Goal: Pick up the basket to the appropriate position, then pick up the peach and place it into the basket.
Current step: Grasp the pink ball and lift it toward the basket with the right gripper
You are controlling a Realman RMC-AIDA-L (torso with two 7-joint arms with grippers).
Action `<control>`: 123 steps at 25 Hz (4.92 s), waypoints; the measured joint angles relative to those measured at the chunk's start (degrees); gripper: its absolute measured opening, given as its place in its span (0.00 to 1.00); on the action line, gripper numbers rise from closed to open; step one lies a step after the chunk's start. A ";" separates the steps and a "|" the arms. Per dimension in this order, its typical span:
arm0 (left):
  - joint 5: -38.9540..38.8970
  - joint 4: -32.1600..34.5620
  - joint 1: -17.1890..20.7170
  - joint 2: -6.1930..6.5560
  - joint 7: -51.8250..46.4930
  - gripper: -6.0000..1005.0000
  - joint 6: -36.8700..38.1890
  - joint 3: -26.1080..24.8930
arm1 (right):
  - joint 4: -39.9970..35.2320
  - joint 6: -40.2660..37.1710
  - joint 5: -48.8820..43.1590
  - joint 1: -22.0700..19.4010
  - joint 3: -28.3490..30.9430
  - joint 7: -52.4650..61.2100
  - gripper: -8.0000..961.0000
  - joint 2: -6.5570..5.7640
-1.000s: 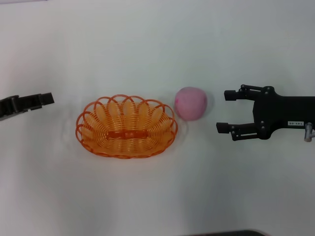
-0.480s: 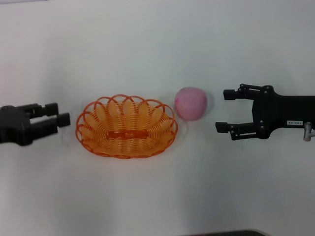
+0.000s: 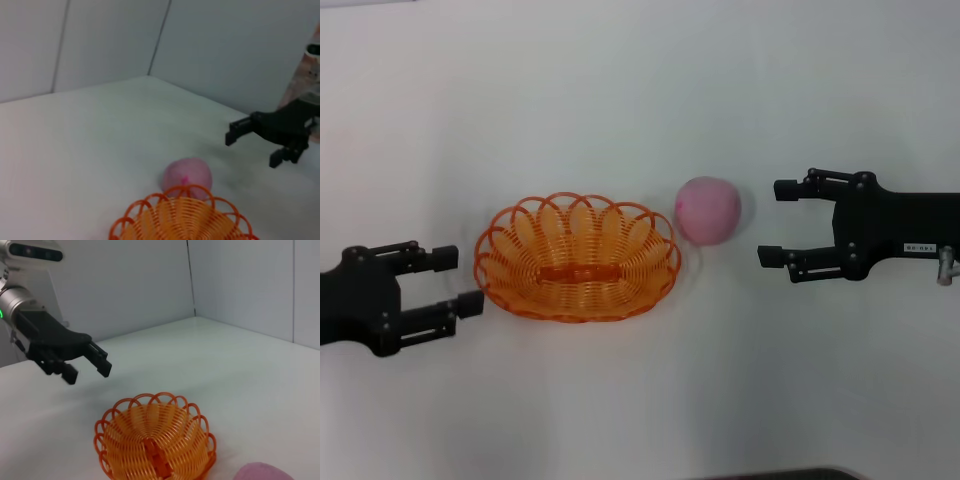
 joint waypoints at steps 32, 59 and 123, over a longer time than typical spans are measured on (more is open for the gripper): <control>0.04 -4.32 5.47 0.07 13.90 0.88 -0.54 -0.76 | 0.48 0.36 0.00 -0.13 0.08 -0.18 0.96 0.00; -0.40 -4.62 6.00 0.09 14.05 0.88 -0.78 -1.07 | -8.76 -3.24 -6.62 4.22 -0.19 32.14 0.98 -1.85; -0.05 -4.87 5.52 -0.26 13.96 0.87 -0.59 -1.07 | -14.89 14.71 -21.96 20.20 -35.93 41.39 0.97 1.14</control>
